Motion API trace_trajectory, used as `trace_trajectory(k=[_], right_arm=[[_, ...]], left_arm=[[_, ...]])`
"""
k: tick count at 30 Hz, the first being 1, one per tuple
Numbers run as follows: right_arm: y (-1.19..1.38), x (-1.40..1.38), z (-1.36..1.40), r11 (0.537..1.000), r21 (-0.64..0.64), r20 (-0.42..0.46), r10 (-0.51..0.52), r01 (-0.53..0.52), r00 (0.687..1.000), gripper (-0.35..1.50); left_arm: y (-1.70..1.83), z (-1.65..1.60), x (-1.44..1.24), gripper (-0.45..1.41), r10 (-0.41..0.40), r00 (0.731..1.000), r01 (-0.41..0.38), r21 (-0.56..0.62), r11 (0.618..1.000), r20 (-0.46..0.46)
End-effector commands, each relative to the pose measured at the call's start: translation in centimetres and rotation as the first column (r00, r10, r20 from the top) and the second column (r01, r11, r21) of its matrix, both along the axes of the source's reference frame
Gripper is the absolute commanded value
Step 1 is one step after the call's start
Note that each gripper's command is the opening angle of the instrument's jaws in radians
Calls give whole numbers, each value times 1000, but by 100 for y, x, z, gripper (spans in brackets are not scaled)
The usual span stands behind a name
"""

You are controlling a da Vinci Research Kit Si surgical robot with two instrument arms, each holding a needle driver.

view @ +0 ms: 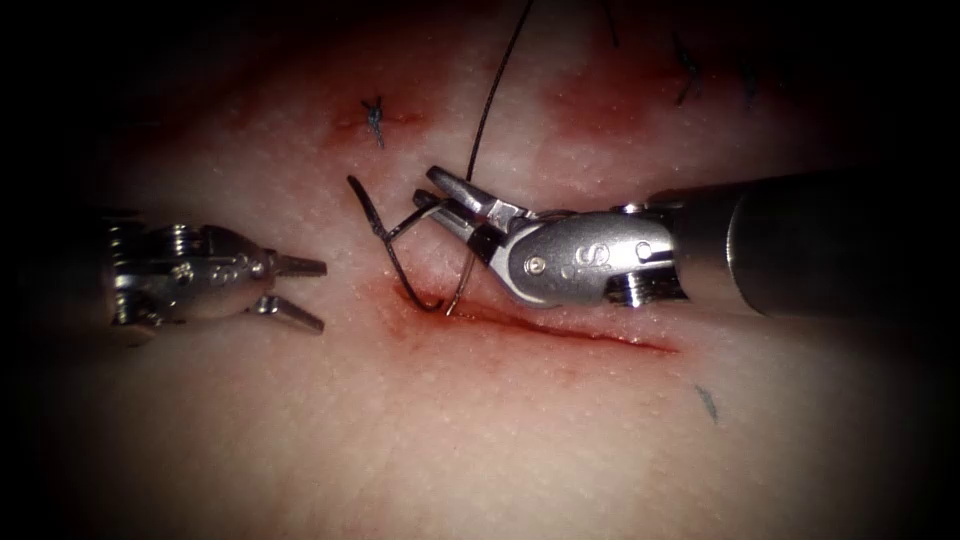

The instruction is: Wound Closure

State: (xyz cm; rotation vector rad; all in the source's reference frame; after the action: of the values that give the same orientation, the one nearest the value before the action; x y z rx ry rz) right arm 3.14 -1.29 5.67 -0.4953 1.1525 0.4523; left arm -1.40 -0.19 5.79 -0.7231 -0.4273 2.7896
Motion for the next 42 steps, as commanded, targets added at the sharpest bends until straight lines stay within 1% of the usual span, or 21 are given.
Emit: trace_trajectory(k=[1,2,5,8,9,10,14,17,20,22,24,29,33,36,42], right_arm=[[-2,7,7,1000,13,-9,5,-5,1000,-35],[-2,7,7,1000,13,-9,5,-5,1000,-35],[1,6,6,1000,23,-17,13,-13,1000,-35],[4,4,4,999,45,-39,28,-26,999,-35],[5,4,4,997,65,-52,36,-33,998,-35],[5,4,4,997,65,-52,36,-33,998,-35],[7,3,4,992,115,-88,60,-49,994,-35],[9,2,6,988,148,-112,70,-53,991,-35],[13,-1,10,982,185,-145,68,-40,987,-35],[16,-4,15,978,210,-157,46,-12,987,-35],[16,-4,17,976,218,-164,42,-5,986,-35],[21,-9,24,957,289,-209,76,-12,975,-35],[23,-11,26,947,322,-228,90,-13,969,-35],[26,-13,31,925,379,-259,118,-12,959,-35],[25,-14,35,920,393,-273,119,-2,955,-35]], left_arm=[[-13,2,-9,39,-37,999,37,-1,999,4],[-13,2,-9,39,-37,999,37,-1,999,4],[-29,-3,-19,34,-41,999,41,-9,999,23],[-44,-7,-34,26,-38,999,38,-6,999,34],[-51,-8,-47,26,-35,998,35,-10,999,52],[-51,-8,-47,26,-35,998,35,-10,999,52],[-62,-7,-68,22,-27,996,28,-5,1000,89],[-66,-6,-73,21,-21,995,21,-5,1000,95],[-70,-4,-73,21,-17,995,17,-2,1000,100],[-71,-4,-71,21,-14,995,15,-3,1000,101],[-71,-4,-70,21,-14,995,14,-3,1000,102],[-80,2,-69,19,-5,994,5,-3,1000,110],[-86,7,-67,19,3,993,-2,-3,1000,116],[-89,13,-68,15,5,993,-4,-6,1000,120],[-89,16,-67,15,8,992,-8,-5,1000,125]])
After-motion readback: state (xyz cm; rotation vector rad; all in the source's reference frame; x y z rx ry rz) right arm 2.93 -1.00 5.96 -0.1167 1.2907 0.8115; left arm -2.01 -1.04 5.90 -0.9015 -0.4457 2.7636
